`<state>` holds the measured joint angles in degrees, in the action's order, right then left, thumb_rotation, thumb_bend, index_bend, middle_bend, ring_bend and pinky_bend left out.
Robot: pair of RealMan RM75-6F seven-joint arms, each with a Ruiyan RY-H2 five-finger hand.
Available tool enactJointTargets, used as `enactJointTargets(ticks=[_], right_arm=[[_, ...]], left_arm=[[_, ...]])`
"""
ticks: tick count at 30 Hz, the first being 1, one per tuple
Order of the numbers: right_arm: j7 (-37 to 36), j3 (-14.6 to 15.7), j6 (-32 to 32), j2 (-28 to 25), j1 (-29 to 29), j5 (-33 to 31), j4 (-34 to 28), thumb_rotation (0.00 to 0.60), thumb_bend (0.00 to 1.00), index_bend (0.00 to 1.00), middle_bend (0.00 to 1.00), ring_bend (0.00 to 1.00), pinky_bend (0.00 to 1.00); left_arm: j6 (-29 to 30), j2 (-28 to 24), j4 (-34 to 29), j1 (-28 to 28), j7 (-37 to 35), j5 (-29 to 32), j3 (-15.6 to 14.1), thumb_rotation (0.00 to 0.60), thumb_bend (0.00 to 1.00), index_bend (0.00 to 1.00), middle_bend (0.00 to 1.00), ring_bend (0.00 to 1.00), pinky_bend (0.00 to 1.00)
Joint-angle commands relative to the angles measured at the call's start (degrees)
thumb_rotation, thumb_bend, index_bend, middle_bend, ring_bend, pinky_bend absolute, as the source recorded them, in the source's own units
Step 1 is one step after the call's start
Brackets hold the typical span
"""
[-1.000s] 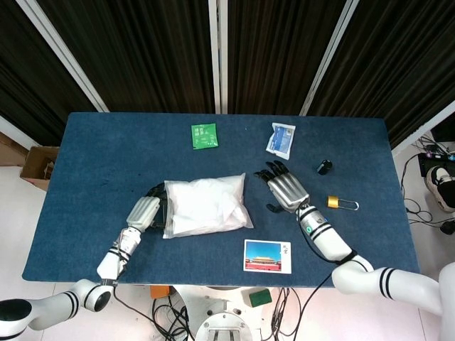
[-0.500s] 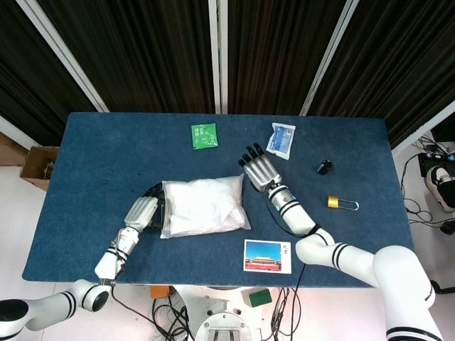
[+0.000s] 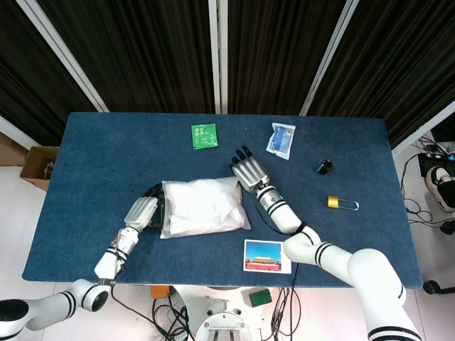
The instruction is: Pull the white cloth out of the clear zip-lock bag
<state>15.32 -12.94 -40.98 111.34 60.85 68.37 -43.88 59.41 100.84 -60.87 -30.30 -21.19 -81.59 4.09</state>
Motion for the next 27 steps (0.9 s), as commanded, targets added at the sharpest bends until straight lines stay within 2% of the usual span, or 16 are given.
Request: enactJointTargets(ticks=[1,9,16,21,27], right_arm=[[-0.62,0.06,0.09,0.61,0.05,0.47,1.0,0.6,0.38,0.52,0.32,0.1,0.12],[-1.89,0.22,-0.2,1.19,-0.58,1.34,2.65,0.6,0.49,0.66,0.39,0.13,0.12],[-3.36,0.21,-2.31,0.32,-1.71,2.58,1.84,0.6,0.54,0.7,0.41,0.15,0.13],[-3.81,0.77,-5.68,-3.95,-4.52,3.68,-3.03,0.6,0.55,0.71,0.41,0.15,0.13],[-2.65,1.63,-9.65,-12.6,-9.85,3.3,-13.1,0.6,0.55,0.71,0.41,0.15,0.13]], left_arm=[[0.01,-0.04,0.0,0.07,0.01,-0.02,-0.08,0.6,0.51,0.74,0.25,0.02,0.09],[0.13,0.03,0.01,0.25,0.15,0.02,-0.13,0.6,0.51,0.74,0.25,0.02,0.09],[0.94,-0.29,-0.07,0.75,0.32,0.07,-0.05,0.6,0.51,0.74,0.25,0.02,0.09],[1.94,-1.36,-0.91,1.42,0.34,-0.32,-0.4,0.6,0.51,0.74,0.25,0.02,0.09],[3.21,-2.52,-2.67,1.83,1.02,-1.21,-0.74,0.6,0.51,0.74,0.25,0.02,0.09]])
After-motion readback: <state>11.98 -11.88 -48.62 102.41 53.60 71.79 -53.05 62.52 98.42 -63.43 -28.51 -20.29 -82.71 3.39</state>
